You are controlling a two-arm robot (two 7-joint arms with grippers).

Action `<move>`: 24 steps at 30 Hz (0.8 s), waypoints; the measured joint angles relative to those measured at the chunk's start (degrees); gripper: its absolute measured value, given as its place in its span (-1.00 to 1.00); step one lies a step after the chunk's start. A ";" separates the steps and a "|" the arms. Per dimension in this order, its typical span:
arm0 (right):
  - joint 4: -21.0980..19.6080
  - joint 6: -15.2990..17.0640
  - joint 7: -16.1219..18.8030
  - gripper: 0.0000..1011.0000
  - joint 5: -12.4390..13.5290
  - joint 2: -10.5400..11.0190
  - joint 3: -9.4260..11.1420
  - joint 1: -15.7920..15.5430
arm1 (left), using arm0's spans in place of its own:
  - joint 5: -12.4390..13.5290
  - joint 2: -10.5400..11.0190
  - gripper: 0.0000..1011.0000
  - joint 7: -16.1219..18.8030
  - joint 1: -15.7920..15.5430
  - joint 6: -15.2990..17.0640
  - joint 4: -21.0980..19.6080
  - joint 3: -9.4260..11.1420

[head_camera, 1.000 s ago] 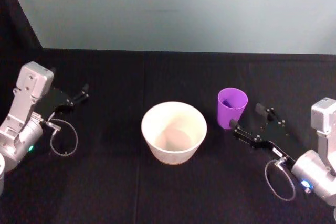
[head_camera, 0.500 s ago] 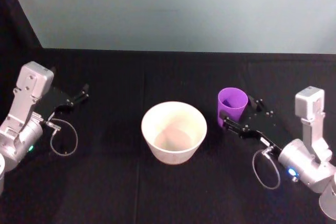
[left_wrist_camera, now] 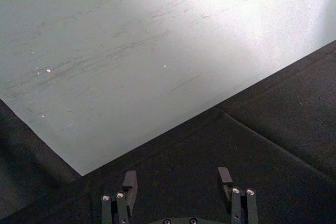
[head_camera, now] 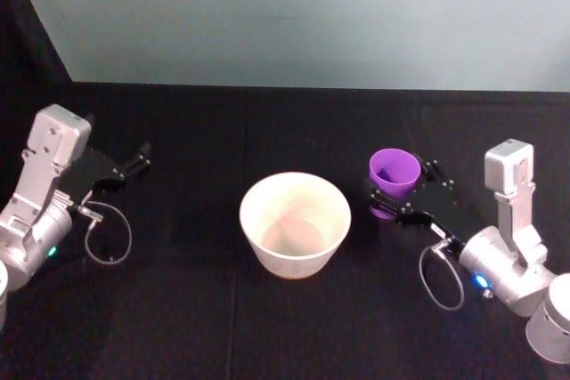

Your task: Pick up the cup and pour the mung beans from the cup into the bowl.

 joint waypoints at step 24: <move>0.96 0.30 0.41 0.98 -2.58 -2.01 1.47 0.72 | 0.00 0.00 0.98 0.00 0.00 0.00 0.00 0.00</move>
